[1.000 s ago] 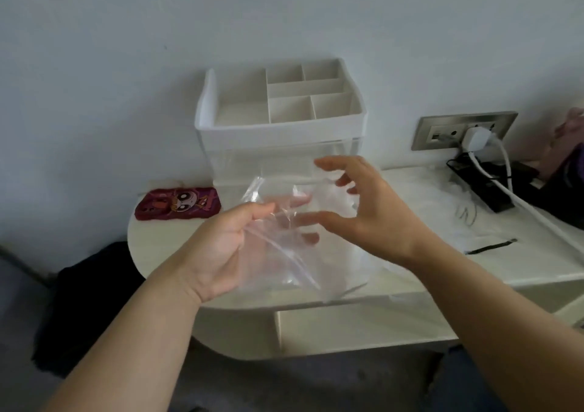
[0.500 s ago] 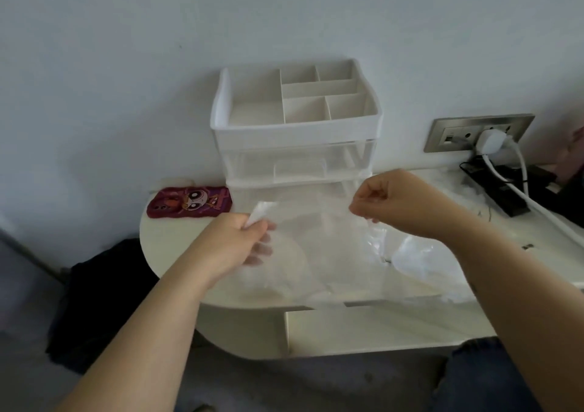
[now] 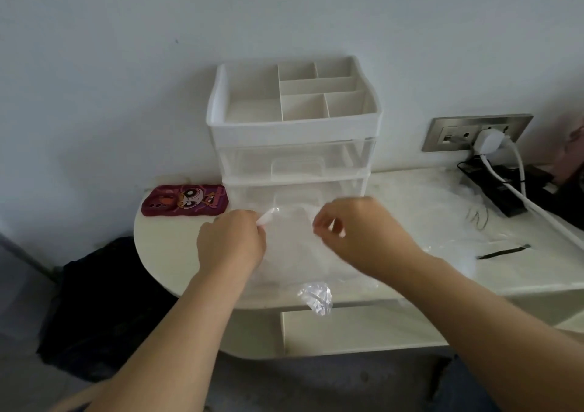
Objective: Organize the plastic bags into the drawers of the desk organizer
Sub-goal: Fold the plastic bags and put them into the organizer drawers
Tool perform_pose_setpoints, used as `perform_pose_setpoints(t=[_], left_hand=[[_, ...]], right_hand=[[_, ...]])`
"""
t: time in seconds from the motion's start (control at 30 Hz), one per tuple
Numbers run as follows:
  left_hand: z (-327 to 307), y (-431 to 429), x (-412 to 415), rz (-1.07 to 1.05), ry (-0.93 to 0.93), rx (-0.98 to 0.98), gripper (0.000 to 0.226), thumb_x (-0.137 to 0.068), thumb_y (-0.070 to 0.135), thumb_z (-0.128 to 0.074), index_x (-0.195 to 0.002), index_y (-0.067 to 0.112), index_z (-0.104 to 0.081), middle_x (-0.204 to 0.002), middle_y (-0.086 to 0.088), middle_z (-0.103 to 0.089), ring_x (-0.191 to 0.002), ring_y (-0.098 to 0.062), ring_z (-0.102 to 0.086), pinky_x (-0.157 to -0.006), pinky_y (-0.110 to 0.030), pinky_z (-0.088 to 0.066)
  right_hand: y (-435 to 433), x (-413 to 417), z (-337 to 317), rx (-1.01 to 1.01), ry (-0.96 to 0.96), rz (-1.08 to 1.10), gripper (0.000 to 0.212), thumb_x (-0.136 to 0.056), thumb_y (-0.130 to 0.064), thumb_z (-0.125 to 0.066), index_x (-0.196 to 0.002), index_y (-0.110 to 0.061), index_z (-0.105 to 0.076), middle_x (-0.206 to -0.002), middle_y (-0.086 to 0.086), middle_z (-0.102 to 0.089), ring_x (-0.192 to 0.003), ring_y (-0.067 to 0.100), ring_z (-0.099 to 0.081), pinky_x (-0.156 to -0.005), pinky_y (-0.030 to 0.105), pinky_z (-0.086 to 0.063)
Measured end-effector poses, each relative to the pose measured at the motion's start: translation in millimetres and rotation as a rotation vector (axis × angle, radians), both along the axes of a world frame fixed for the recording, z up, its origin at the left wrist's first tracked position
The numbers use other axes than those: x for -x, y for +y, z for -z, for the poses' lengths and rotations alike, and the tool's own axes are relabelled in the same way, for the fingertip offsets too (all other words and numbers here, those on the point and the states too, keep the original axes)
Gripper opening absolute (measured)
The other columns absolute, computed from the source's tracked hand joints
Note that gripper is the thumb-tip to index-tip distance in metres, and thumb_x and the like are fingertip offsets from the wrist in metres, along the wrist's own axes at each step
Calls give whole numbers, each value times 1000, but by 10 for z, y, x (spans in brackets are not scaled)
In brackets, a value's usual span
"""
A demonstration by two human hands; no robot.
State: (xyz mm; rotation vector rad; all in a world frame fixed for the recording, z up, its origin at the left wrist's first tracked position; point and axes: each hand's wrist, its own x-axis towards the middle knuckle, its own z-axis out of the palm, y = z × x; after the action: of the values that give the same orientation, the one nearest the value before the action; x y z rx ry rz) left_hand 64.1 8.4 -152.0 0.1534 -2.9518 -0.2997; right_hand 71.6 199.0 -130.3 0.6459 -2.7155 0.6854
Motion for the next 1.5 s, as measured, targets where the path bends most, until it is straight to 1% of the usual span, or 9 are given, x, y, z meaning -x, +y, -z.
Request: perform_pose_setpoints(t=[0.2,0.47,0.6,0.8,1.0,1.07,1.3,1.4,1.5], left_hand=[[54,12,23,6,44,74,19,-93,24,-45,-100,23,-62,-87,3,-62,-79,-21,-51,-69,-31,-30],[-60,66,1,136,180,-61,19,-89,19,-59,-108,21,-56,-111,3,-52,-92,-17,-55,-72,-28,-39],[-7,209,-12,354,-286,-263,32,-90,27,-59,-121,25,-60,-125,3,-59,-105,-12,-57,-85,-23,-42],[96,143,126,382,-574,-227,46,-92,31,-57,-137,29,-47,-148,7,-38,-131,-15,-41,-109,-32,-33],[157,224,210,418,-575,-156,44,-87,28,-64,-130,24,-54,-140,-2,-44,-122,-22,-46,-102,-32,-38],[205,206,224,425,-548,-103,55,-87,28,-65,-138,28,-44,-152,-3,-26,-135,-25,-32,-107,-34,-31],[291,128,237,332,-586,-136,84,-80,35,-72,-148,33,-23,-159,0,6,-146,-26,0,-116,-44,-19],[261,144,219,316,-551,-112,74,-79,34,-72,-143,29,-34,-157,-5,-8,-143,-28,-14,-113,-41,-26],[203,139,158,340,-445,-146,56,-86,27,-65,-137,24,-43,-148,-4,-28,-131,-24,-36,-104,-30,-31]], right_hand=[[-60,94,283,-278,-325,-36,48,-91,-36,-57,-137,-33,-46,-143,-11,-44,-130,13,-38,-103,31,-37],[-92,257,361,-271,-452,-118,60,-83,-42,-67,-138,-33,-44,-145,-10,-41,-134,13,-33,-108,30,-31],[-117,319,328,-315,-410,-175,46,-91,-15,-57,-135,-27,-50,-139,-5,-48,-130,16,-41,-107,29,-34],[-132,355,71,-64,-344,-113,24,-91,-31,-59,-109,-21,-70,-109,-7,-68,-87,1,-58,-69,7,-39],[-173,301,266,-450,-454,-129,46,-80,-40,-70,-119,-17,-60,-113,0,-60,-101,18,-56,-82,24,-44],[-150,324,344,-522,-414,-100,49,-80,-37,-70,-122,-16,-56,-118,5,-54,-107,22,-52,-87,29,-45],[-106,363,401,-490,-420,-115,55,-80,-30,-72,-129,-16,-50,-125,6,-49,-117,23,-46,-89,27,-39],[-38,308,256,-369,-419,-127,57,-82,-29,-71,-135,-23,-48,-135,-2,-49,-124,16,-45,-98,25,-36],[132,232,21,-176,-344,-80,37,-83,-35,-69,-119,-27,-61,-114,-11,-63,-98,3,-58,-83,12,-42]])
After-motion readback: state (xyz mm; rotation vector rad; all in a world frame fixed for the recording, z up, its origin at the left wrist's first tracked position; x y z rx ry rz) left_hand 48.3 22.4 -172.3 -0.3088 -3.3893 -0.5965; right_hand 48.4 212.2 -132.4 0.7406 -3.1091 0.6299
